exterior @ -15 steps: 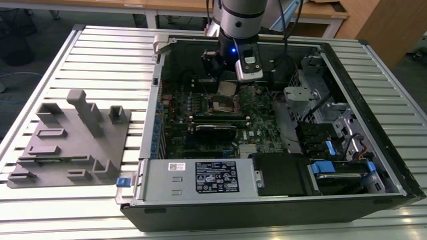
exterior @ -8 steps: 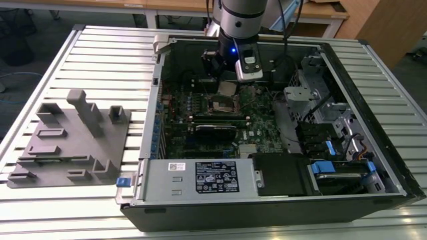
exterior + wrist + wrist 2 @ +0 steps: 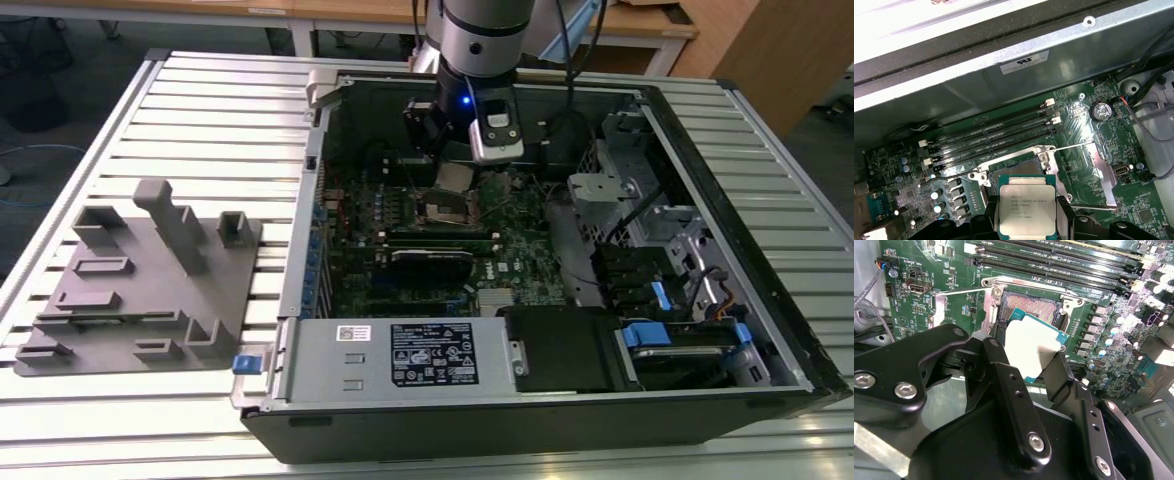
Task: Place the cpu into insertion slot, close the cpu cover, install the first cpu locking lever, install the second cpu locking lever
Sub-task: 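Place the cpu into insertion slot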
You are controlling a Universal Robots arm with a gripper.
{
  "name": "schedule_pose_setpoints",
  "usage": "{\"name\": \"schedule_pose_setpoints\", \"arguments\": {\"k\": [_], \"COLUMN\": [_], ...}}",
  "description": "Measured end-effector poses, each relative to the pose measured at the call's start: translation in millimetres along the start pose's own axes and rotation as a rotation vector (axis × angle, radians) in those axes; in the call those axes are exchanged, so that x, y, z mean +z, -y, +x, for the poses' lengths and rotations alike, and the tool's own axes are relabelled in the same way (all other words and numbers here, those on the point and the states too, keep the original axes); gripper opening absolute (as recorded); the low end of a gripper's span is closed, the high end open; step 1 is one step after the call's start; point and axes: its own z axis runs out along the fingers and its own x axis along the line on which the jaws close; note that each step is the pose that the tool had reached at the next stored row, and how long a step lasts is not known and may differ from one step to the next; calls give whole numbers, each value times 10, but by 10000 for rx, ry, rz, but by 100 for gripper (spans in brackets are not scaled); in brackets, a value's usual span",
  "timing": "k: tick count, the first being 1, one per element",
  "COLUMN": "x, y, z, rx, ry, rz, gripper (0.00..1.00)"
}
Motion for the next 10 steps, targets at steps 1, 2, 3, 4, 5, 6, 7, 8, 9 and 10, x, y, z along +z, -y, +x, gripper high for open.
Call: {"name": "schedule_pose_setpoints", "arguments": {"k": [1, 2, 3, 4, 5, 6, 7, 8, 9, 10], "x": [0, 0, 0, 0, 0, 2, 8, 18, 29, 41], "y": [0, 0, 0, 0, 0, 0, 1, 2, 3, 4], "z": [0, 0, 0, 0, 0, 0, 0, 0, 0, -1], "rx": [0, 0, 0, 0, 0, 0, 0, 0, 0, 0], "ry": [0, 0, 1, 0, 0, 0, 0, 0, 0, 0], "rz": [0, 0, 0, 0, 0, 2, -1, 0, 0, 0], "gripper": [54, 54, 54, 54, 54, 54, 54, 54, 54, 54]}}
